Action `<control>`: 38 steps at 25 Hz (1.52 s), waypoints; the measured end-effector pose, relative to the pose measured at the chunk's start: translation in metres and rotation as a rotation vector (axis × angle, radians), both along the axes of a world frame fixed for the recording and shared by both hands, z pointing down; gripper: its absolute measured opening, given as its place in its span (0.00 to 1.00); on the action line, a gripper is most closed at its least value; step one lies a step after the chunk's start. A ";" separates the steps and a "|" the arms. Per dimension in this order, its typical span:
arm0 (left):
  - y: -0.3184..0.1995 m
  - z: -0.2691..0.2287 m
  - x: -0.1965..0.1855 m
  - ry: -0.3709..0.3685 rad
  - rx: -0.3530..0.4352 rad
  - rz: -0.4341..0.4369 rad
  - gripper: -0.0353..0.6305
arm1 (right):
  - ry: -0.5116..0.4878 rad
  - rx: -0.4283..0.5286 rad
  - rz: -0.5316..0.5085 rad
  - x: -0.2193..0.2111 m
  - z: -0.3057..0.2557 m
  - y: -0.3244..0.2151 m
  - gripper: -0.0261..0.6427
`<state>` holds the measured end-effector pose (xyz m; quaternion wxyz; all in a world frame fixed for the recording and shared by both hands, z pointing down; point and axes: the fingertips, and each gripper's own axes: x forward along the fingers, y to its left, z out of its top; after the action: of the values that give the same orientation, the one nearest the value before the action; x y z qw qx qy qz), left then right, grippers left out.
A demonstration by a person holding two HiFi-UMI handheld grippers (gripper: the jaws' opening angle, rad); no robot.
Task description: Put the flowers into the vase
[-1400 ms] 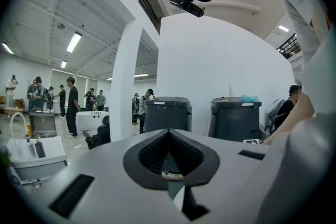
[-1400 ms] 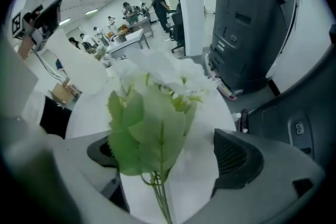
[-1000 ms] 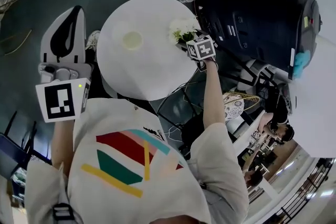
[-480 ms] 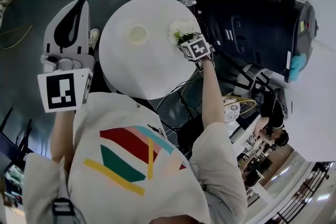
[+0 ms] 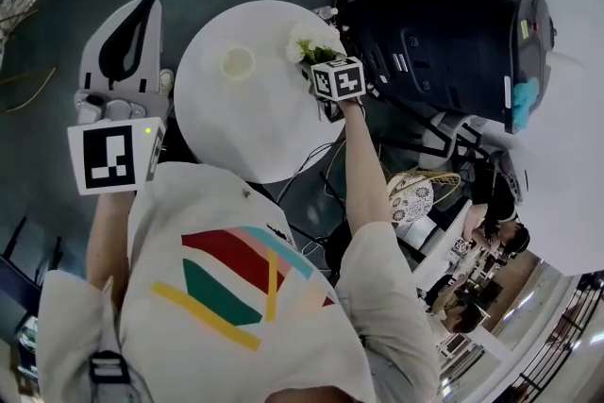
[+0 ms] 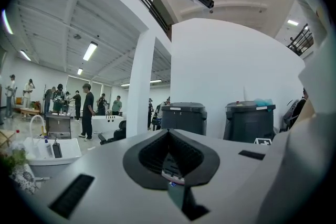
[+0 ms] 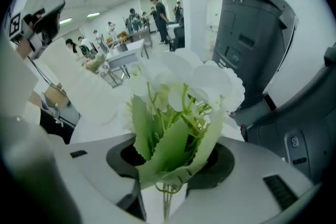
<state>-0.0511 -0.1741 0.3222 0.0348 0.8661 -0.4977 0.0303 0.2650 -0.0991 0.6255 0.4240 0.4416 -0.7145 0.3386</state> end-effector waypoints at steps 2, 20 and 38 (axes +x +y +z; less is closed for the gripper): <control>-0.001 -0.002 0.002 0.002 0.004 0.010 0.06 | -0.026 0.105 -0.005 -0.012 -0.028 -0.021 0.36; 0.006 -0.022 0.039 0.008 0.042 0.115 0.06 | -0.501 0.919 -0.097 -0.122 -0.345 -0.043 0.36; -0.001 -0.020 0.073 -0.028 0.054 0.164 0.06 | -0.663 1.257 -0.042 -0.123 -0.477 0.050 0.36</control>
<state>0.0219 -0.1746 0.3026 0.0020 0.9041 -0.4260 0.0319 0.1421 -0.0486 0.1490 -0.1443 0.4624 -0.8744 -0.0295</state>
